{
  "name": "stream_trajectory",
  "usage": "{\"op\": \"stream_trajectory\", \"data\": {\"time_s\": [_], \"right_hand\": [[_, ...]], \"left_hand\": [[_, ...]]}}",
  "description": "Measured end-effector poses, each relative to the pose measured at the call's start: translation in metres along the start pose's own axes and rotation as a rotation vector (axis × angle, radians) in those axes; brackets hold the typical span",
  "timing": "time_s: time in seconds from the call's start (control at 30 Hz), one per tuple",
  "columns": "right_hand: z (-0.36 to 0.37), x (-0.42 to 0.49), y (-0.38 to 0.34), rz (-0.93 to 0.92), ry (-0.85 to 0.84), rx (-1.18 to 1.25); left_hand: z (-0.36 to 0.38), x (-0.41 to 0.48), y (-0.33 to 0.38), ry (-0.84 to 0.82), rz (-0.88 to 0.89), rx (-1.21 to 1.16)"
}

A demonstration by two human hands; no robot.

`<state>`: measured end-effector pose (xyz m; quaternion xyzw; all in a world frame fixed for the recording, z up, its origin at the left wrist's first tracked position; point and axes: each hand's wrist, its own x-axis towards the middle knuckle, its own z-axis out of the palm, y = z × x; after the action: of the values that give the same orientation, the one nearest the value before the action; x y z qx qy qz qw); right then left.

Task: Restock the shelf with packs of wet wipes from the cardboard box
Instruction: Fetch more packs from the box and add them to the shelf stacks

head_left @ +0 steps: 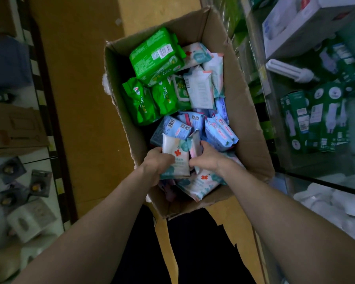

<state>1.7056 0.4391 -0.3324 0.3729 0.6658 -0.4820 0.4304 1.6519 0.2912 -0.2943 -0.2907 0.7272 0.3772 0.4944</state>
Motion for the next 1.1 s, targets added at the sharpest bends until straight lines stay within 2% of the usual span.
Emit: {"op": "stream_trajectory", "data": {"time_s": [0.07,0.17,0.27,0.43,0.6,0.83,1.1], "right_hand": [[0.002,0.002,-0.007,0.021,-0.007,-0.065],[0.015,0.009,-0.006,0.021,0.182,-0.152],[0.009,0.01,-0.002,0.009,0.372,0.06],[-0.021,-0.02,-0.008,-0.181,0.524,0.432],[-0.033,-0.07,-0.052,-0.341,0.388,0.668],[-0.002,-0.138,-0.142,-0.57,0.193,0.652],[0.091,-0.219,-0.236,-0.81,-0.045,0.547]], "left_hand": [[0.002,0.0,0.0,-0.001,0.009,0.014],[0.004,0.0,-0.001,-0.003,0.009,0.031],[0.005,-0.001,0.0,0.007,-0.002,-0.023],[-0.004,-0.012,0.017,0.037,0.045,-0.125],[-0.029,-0.047,0.049,0.003,0.104,-0.345],[-0.097,-0.115,0.065,0.078,0.279,-0.624],[-0.199,-0.202,0.021,0.24,0.422,-0.978]]}}
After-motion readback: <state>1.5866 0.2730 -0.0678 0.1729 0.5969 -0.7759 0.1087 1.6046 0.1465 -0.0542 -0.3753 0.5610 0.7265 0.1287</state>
